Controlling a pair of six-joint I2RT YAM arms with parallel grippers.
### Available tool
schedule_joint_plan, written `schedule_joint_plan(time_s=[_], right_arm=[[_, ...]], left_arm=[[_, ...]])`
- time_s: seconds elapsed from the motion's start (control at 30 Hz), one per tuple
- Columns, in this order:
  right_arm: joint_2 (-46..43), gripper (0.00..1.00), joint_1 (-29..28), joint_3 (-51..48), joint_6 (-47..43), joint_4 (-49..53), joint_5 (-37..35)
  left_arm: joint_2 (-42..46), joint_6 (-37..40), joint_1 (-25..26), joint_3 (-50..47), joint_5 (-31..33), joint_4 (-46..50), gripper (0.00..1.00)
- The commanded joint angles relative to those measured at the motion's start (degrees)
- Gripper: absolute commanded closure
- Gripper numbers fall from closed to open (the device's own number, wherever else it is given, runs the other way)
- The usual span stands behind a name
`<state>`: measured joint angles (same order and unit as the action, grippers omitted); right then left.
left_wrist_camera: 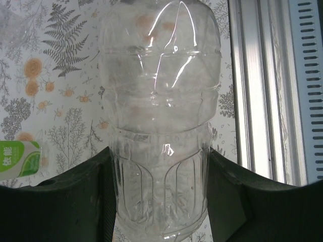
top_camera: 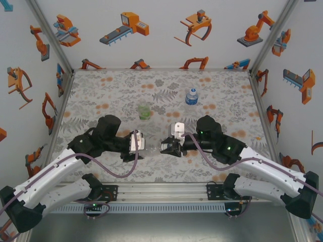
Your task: Screw on the bottle caps
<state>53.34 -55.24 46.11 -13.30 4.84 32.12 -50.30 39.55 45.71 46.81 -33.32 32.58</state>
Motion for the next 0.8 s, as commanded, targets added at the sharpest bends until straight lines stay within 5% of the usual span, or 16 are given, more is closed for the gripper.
schedule_joint_plan(time_s=[0.0,0.4,0.73,0.77], right_arm=[[0.61,0.99,-0.04,1.18,1.63,-3.34,1.87],[0.95,1.00,-0.21,1.71,1.70,-4.21,3.88],[1.10,1.00,-0.14,2.53,1.28,-3.18,4.10],[1.00,0.94,-0.19,2.87,1.19,-2.53,3.80]], left_arm=[[-1.26,-1.14,0.12,0.65,-2.72,-0.87,0.42],[-5.02,-1.17,0.14,2.35,-6.88,1.63,0.41],[-6.00,0.09,0.10,3.38,-7.85,3.57,0.73],[-5.95,0.26,0.08,3.38,-7.86,3.56,0.75]])
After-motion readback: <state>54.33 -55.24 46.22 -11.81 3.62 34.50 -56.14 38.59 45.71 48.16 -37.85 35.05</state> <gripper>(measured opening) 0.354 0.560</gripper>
